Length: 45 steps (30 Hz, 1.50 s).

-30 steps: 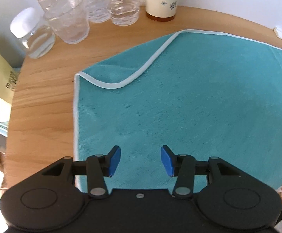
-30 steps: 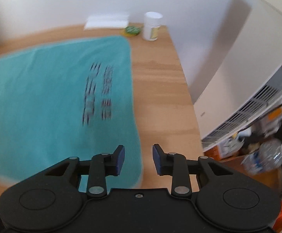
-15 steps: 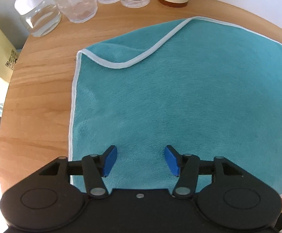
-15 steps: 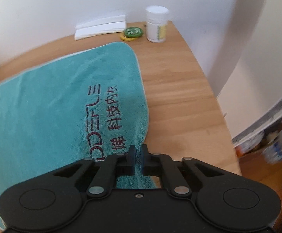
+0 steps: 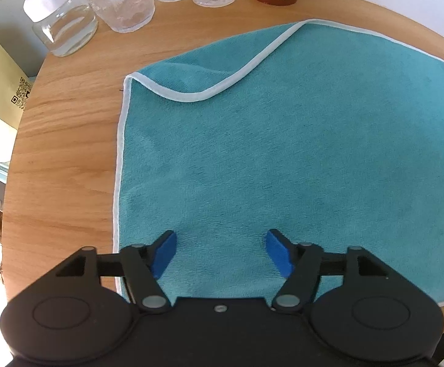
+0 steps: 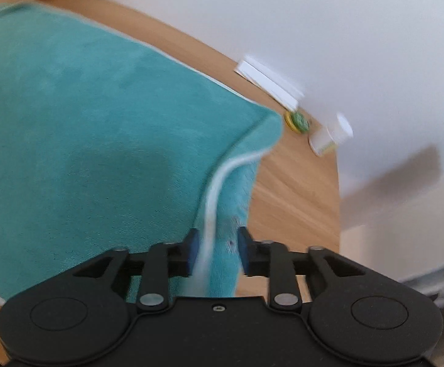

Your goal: Fold towel

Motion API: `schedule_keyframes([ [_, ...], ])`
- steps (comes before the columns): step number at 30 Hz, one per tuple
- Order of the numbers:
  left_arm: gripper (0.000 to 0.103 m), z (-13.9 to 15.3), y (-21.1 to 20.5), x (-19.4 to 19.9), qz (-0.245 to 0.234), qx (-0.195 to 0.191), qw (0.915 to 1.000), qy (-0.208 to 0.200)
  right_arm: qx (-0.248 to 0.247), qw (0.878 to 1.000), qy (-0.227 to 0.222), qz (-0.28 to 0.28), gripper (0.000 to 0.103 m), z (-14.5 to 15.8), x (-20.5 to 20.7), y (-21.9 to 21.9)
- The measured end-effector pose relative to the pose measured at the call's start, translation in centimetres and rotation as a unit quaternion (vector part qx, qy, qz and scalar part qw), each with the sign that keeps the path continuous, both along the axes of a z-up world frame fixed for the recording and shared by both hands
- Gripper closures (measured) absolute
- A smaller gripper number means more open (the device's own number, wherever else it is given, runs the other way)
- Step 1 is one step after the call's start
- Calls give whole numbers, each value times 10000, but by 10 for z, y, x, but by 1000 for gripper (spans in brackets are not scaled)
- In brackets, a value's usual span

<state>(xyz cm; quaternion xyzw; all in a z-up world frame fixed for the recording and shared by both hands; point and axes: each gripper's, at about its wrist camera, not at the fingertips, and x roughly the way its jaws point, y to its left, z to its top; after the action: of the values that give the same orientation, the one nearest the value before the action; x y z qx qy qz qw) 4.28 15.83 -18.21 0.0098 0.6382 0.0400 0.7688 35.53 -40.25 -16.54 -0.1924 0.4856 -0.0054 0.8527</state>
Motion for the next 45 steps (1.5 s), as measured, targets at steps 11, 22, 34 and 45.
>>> schedule_keyframes([
  [11,28,0,-4,0,2,117,9999,49,1567,9868,29,-401,68,11,6,-43],
  [22,21,-3,-1,4,103,128,9998,71,1474,9846,119,-937,88,-16,56,-39],
  [34,20,-3,-2,1,211,106,9997,81,1932,9742,103,-1159,98,1,53,-73],
  [45,16,-2,-6,3,309,188,9992,192,1306,9777,352,-1607,101,-10,59,-151],
])
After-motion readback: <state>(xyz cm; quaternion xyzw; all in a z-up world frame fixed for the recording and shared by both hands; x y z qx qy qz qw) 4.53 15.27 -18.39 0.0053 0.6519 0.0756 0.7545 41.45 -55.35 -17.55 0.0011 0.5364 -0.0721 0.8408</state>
